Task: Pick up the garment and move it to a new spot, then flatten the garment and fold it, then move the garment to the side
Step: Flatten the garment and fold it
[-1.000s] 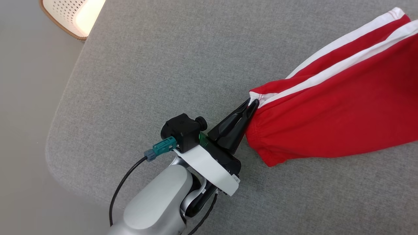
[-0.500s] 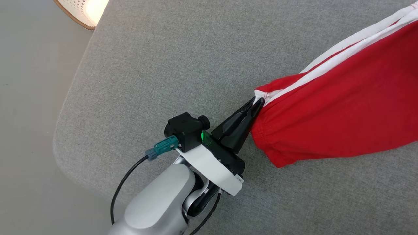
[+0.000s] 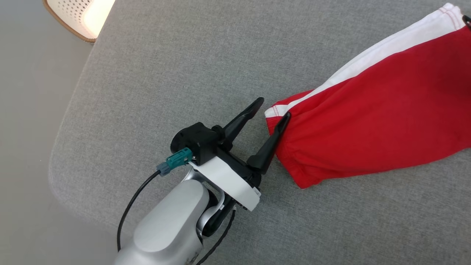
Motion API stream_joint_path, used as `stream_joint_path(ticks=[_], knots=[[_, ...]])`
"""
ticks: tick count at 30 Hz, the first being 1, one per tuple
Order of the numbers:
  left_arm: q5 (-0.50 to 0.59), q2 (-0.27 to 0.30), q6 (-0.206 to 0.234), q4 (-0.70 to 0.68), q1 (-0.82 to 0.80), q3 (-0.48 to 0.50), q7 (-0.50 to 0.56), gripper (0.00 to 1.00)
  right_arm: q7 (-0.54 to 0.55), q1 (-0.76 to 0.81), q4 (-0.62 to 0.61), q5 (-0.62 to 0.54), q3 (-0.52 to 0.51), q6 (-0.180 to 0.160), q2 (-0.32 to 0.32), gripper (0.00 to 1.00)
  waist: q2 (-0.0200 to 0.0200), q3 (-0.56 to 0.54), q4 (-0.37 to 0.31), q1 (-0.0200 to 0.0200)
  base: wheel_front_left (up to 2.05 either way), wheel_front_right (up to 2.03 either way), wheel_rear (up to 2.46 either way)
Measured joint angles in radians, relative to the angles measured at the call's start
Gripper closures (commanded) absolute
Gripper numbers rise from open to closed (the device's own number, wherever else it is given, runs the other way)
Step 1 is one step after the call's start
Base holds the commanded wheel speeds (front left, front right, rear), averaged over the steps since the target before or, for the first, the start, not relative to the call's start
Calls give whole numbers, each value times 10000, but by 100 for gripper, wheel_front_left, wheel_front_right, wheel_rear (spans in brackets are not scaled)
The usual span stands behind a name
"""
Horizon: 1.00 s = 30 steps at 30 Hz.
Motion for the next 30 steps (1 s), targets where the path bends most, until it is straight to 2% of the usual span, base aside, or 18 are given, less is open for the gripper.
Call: stream_joint_path(ticks=[4,10,11,15,22,25,30], knots=[[445,-2,125,238,244,696,0,0,-1135,240,715,545,-10,2,738,0,0,-394,-287,-1,0,0,0],[966,6,320,-6,896,2364,0,0,-3185,934,1979,1289,-792,0,2084,0,0,-1178,-816,0,0,0,0],[966,6,320,-6,896,2364,0,0,-3185,934,1979,1289,-792,0,2084,0,0,-1178,-816,0,0,0,0],[1181,-2,395,-497,1286,3375,0,0,-4163,1649,2537,1618,-1492,0,2719,0,0,-1710,-1232,0,0,0,0],[1298,2,581,-1246,1930,4558,-2,0,-4606,3426,2754,2036,-3475,-8,3733,0,1,-2521,-2016,0,0,0,0],[1444,6,644,-1384,2173,4826,-4,0,-4615,4309,2336,1555,-4585,-4,4167,0,0,-2788,-2371,0,0,0,0],[1894,-2,677,-1536,2769,5141,-15,0,-4617,6237,1298,48,-6863,-4,4993,0,1,-3203,-2956,0,0,0,0]])
